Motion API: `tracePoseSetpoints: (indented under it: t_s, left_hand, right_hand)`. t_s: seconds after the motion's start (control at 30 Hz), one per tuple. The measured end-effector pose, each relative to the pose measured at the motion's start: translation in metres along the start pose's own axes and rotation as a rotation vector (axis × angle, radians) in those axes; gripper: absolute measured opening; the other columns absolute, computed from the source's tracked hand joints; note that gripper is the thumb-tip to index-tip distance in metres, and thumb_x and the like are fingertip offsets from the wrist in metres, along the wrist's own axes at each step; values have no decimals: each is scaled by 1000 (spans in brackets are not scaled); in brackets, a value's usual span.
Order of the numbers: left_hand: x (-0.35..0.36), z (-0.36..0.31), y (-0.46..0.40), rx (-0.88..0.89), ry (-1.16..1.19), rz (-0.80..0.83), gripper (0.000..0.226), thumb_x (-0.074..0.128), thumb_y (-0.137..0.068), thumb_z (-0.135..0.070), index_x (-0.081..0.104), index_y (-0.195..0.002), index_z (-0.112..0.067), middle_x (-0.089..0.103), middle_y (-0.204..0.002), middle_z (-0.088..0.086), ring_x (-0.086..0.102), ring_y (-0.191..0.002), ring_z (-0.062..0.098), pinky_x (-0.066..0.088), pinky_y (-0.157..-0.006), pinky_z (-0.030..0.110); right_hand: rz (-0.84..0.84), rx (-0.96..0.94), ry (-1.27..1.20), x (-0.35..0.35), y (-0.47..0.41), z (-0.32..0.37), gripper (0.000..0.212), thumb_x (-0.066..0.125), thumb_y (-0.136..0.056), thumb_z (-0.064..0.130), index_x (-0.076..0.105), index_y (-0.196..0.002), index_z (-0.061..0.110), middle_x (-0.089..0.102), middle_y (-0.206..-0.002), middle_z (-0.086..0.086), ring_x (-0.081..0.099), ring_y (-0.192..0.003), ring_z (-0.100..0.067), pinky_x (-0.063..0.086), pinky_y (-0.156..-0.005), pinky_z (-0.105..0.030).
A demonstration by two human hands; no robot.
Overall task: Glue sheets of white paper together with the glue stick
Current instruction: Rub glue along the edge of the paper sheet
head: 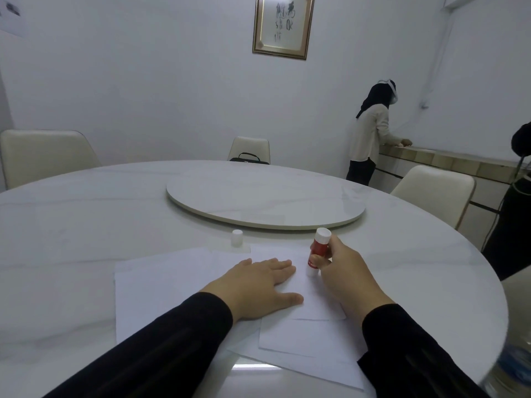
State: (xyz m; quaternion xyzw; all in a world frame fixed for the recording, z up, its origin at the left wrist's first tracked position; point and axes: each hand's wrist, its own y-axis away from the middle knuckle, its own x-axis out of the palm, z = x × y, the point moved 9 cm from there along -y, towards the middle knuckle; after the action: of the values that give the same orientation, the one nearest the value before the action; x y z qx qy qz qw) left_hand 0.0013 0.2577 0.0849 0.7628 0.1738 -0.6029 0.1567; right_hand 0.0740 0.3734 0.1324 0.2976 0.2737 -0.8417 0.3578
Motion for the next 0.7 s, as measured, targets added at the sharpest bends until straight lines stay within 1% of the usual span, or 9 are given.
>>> tracePoseSetpoints:
  t_s: [0.1, 0.17, 0.3, 0.4, 0.47, 0.53, 0.6, 0.63, 0.7]
  left_hand:
    - [1, -1, 0, 4, 1, 10, 70, 31, -88, -66, 11, -149, -37, 5, -157, -22, 1, -143, 0, -1, -116, 34]
    - [2, -1, 0, 4, -1, 15, 70, 31, -88, -67, 10, -149, -38, 5, -157, -22, 1, -144, 0, -1, -117, 34]
    - [2, 0, 0, 3, -4, 13, 71, 30, -87, -68, 10, -148, -38, 6, -157, -21, 2, -144, 1, -1, -116, 34]
    - [2, 2, -1, 0, -6, 3, 71, 30, -86, -69, 10, -148, -39, 7, -157, -21, 3, -144, 1, -1, -116, 34]
    - [3, 2, -1, -1, -15, 0, 71, 30, -86, -69, 11, -148, -39, 7, -157, -21, 3, -144, 1, 0, -117, 34]
    - [1, 2, -1, -17, -16, 7, 70, 30, -87, -68, 12, -148, -38, 7, -157, -21, 4, -144, 1, 1, -117, 34]
    - [-4, 4, 2, -60, -11, 9, 64, 27, -90, -64, 17, -147, -38, 9, -157, -19, 7, -144, 5, 7, -117, 36]
    - [-7, 7, 4, -86, -41, 9, 58, 25, -92, -60, 21, -146, -37, 13, -157, -16, 12, -144, 9, 13, -114, 38]
    - [-16, 13, 9, -134, -199, -6, 46, 22, -97, -48, 31, -139, -32, 29, -152, -3, 29, -137, 24, 27, -101, 44]
  right_hand:
    - [31, -17, 42, -5, 14, 3, 8, 50, -91, 20, 54, -97, 20, 63, -94, 0, 56, -95, -23, 44, -92, -42]
    - [49, -24, 51, -9, 27, 4, 6, 50, -91, 21, 54, -95, 21, 63, -92, 3, 57, -92, -21, 47, -88, -42]
    - [45, -25, 85, -16, 54, -1, 4, 50, -91, 25, 52, -93, 27, 62, -94, 2, 55, -91, -21, 46, -86, -38]
    - [39, -28, 68, -20, 67, -7, 7, 51, -93, 27, 51, -98, 31, 60, -97, 4, 55, -91, -17, 44, -79, -31]
    - [44, -37, 23, -20, 70, -11, 9, 53, -93, 26, 51, -96, 34, 60, -94, 11, 55, -87, -7, 40, -69, -21]
    - [47, 8, -141, -20, 70, -21, 12, 56, -92, 21, 54, -91, 32, 61, -89, 17, 55, -83, 0, 36, -65, -13]
    - [-33, 115, -484, -27, 72, -39, 9, 59, -91, 16, 63, -91, 24, 64, -78, 10, 57, -73, -10, 37, -63, -19]
    - [-83, 176, -624, -30, 73, -50, 8, 58, -91, 18, 66, -92, 21, 62, -71, 5, 53, -67, -15, 36, -61, -23]
    - [-108, 214, -720, -32, 73, -61, 12, 56, -93, 24, 68, -95, 21, 55, -69, -1, 46, -64, -16, 35, -63, -28]
